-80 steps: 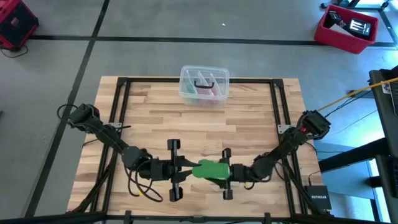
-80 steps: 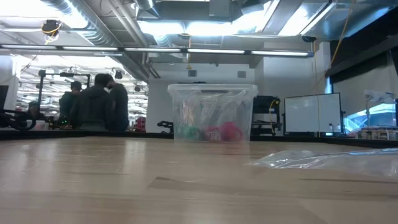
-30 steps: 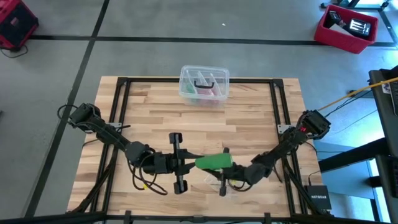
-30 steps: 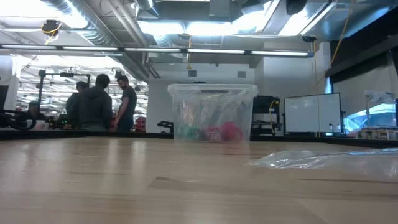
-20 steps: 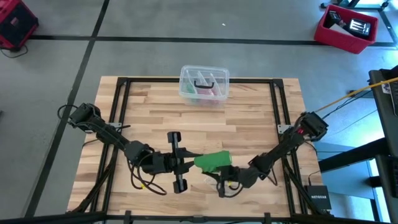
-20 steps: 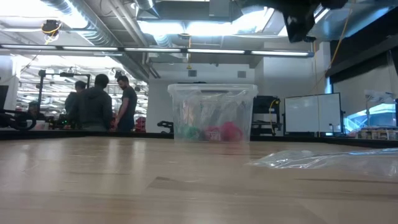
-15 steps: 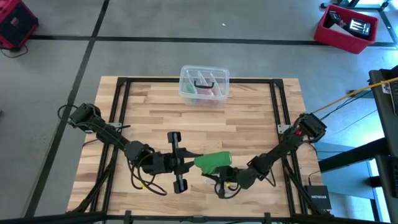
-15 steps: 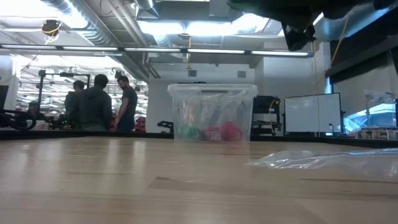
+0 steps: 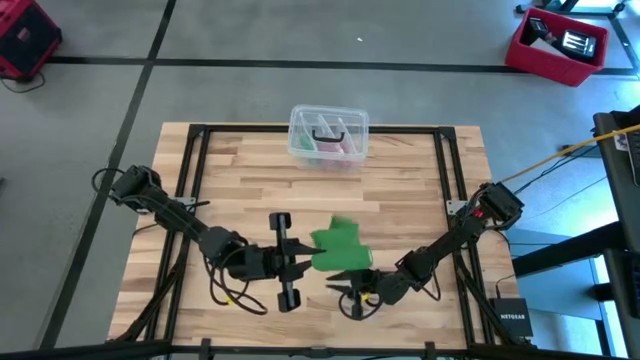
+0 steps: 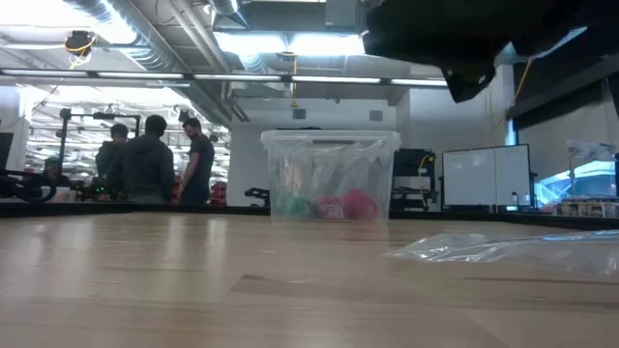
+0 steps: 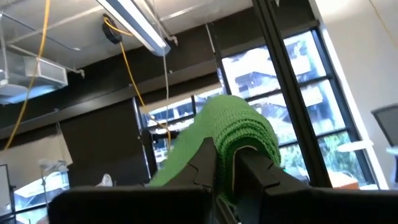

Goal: Roll bandage
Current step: Roll the green bandage

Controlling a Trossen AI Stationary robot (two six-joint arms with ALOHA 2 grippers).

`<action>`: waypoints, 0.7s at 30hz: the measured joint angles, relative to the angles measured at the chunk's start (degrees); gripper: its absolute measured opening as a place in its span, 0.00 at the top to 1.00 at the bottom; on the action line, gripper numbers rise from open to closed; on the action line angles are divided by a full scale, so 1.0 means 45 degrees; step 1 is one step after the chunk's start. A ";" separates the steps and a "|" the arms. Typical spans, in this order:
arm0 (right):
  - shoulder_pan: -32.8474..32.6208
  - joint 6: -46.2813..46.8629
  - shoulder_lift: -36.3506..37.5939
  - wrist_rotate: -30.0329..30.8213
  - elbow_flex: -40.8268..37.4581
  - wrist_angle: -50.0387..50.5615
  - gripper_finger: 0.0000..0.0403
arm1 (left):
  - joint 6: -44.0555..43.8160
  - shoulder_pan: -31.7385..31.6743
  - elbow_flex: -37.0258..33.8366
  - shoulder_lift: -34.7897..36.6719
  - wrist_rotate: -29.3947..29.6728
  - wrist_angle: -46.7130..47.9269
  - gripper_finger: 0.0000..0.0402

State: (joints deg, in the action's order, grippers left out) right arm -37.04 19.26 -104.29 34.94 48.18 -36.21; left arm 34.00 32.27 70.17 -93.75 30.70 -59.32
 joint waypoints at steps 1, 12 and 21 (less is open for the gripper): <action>-0.0009 0.0000 0.0000 0.0000 0.0000 0.0020 0.79 | -0.0039 0.0000 0.0000 -0.0014 0.0013 0.0086 0.95; -0.0258 -0.0009 0.1430 -0.0735 0.0004 0.2085 0.67 | -0.0379 0.0149 -0.0010 -0.0020 0.0374 0.1010 0.95; -0.1559 -0.0342 0.4326 -0.0155 0.0010 0.5001 0.68 | -0.0210 0.0434 -0.0019 -0.0020 0.0700 0.1581 0.95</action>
State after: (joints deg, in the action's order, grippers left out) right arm -44.05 17.73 -84.83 34.24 48.23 -13.70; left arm 33.06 34.22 70.08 -93.84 33.85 -52.21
